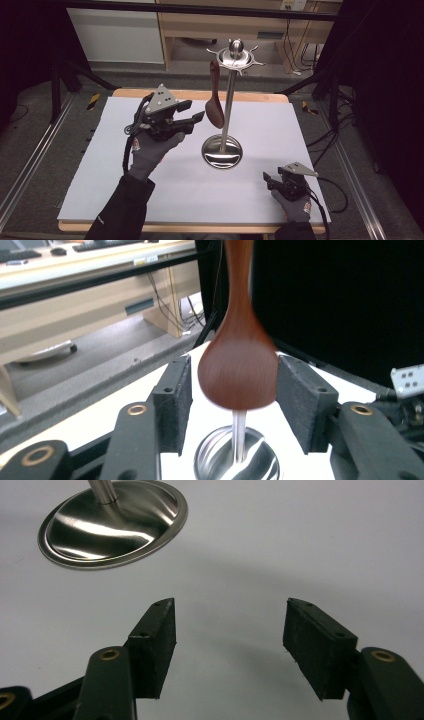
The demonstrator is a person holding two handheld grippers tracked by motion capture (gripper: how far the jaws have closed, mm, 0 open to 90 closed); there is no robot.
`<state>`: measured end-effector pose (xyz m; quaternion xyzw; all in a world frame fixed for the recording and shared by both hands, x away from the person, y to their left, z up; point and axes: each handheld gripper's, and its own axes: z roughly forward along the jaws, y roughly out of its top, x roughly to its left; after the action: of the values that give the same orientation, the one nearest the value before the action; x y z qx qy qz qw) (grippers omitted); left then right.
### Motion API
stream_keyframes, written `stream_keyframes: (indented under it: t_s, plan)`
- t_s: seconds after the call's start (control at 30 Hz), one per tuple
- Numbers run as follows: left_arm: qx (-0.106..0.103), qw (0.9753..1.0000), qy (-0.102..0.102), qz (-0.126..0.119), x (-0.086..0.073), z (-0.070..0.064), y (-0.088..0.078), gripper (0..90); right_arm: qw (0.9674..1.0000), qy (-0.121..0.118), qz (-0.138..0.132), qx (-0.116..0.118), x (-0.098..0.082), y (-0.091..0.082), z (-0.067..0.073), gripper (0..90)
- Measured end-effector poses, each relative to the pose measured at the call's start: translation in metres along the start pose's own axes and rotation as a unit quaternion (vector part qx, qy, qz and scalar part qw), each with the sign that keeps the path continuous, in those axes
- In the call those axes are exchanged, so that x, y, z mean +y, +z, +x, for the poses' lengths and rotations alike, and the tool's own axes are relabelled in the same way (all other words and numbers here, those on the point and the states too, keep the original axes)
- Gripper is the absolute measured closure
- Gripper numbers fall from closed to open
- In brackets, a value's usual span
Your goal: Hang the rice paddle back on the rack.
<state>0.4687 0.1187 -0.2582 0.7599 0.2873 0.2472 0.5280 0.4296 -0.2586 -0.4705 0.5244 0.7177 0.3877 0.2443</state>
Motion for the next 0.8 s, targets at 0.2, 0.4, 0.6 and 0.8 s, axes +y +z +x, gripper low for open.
stream_keyframes:
  t_s: [0.2,0.4,0.6,0.8]
  plan:
    - [0.001,0.9999,-0.002,0.015,-0.024,0.005,-0.009,44.9,1.0000,-0.004,0.002,-0.004,-0.001,0.002,-0.001,37.1]
    - [-0.001,0.9990,-0.020,0.040,-0.054,0.007,-0.011,43.8,1.0000,0.000,0.003,0.002,-0.001,0.002,-0.001,37.0]
    - [0.004,0.9977,-0.038,0.055,-0.086,0.013,-0.015,42.5,1.0000,0.003,0.002,0.000,-0.001,0.001,-0.001,37.1]
    - [0.012,0.9958,-0.047,0.077,-0.118,0.019,-0.020,41.2,1.0000,-0.002,0.006,-0.004,-0.001,0.003,-0.001,37.2]
